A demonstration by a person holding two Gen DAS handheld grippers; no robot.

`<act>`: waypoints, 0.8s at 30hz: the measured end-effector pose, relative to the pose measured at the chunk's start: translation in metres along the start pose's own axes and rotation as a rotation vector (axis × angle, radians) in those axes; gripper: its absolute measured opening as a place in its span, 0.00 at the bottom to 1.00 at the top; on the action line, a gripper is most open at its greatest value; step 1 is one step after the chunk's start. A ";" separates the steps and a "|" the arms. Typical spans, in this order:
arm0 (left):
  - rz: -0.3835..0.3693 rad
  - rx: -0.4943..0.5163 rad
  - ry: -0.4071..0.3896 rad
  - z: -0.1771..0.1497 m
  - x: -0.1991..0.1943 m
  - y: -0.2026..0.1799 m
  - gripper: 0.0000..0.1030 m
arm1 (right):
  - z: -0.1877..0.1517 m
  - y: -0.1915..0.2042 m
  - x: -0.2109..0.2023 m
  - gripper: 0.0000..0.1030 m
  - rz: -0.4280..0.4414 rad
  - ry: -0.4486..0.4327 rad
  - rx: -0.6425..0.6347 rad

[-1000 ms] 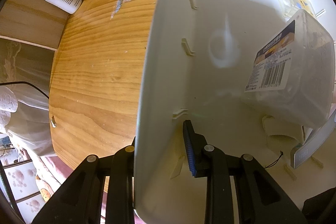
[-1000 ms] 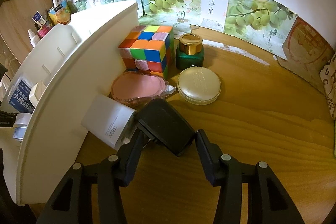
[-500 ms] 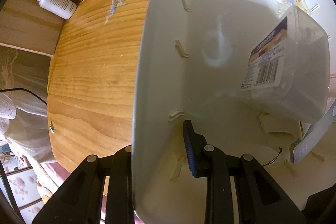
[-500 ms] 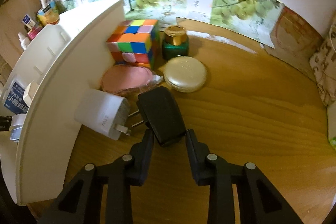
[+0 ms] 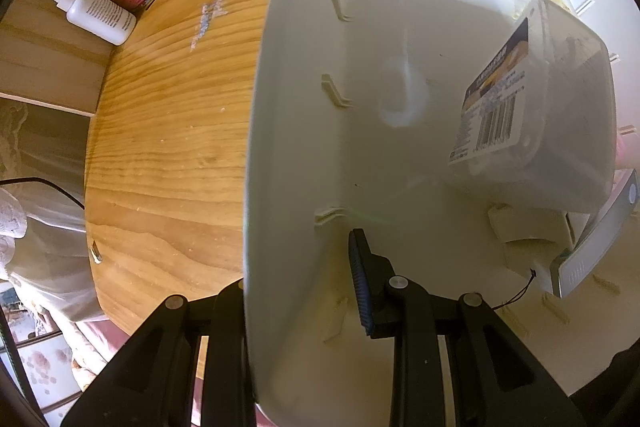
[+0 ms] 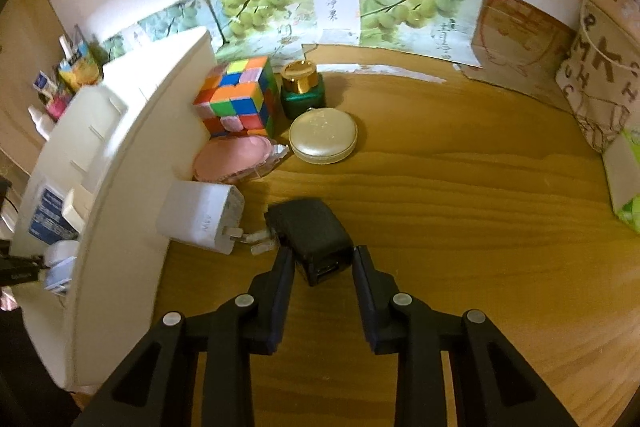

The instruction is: Organize rigid objects

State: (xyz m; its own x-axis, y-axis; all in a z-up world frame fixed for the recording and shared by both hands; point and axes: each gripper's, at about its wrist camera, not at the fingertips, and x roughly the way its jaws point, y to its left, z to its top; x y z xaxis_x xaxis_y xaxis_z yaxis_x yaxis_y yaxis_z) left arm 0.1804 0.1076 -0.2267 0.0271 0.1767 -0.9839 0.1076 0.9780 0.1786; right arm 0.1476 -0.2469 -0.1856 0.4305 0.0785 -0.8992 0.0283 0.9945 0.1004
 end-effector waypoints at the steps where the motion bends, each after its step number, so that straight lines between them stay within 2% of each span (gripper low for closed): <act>1: -0.001 0.001 -0.001 -0.001 -0.001 0.000 0.29 | 0.000 0.000 -0.004 0.26 0.008 -0.009 0.009; 4: -0.004 0.006 -0.003 -0.002 -0.001 0.001 0.29 | -0.001 0.002 -0.015 0.24 0.015 -0.030 0.021; 7: -0.009 0.010 -0.005 -0.004 -0.002 0.000 0.29 | -0.002 0.002 -0.024 0.02 0.037 -0.044 0.037; 14: -0.018 0.019 -0.009 -0.007 -0.003 0.001 0.29 | -0.004 0.005 -0.037 0.02 0.048 -0.060 0.057; 24: -0.024 0.037 -0.010 -0.011 -0.004 -0.003 0.28 | -0.008 -0.001 -0.032 0.04 0.043 -0.010 0.142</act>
State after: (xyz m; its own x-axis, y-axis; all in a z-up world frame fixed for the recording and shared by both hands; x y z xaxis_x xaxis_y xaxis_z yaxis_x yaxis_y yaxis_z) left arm 0.1695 0.1056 -0.2230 0.0343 0.1515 -0.9879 0.1455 0.9771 0.1549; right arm 0.1266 -0.2499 -0.1605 0.4426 0.1191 -0.8888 0.1373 0.9705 0.1984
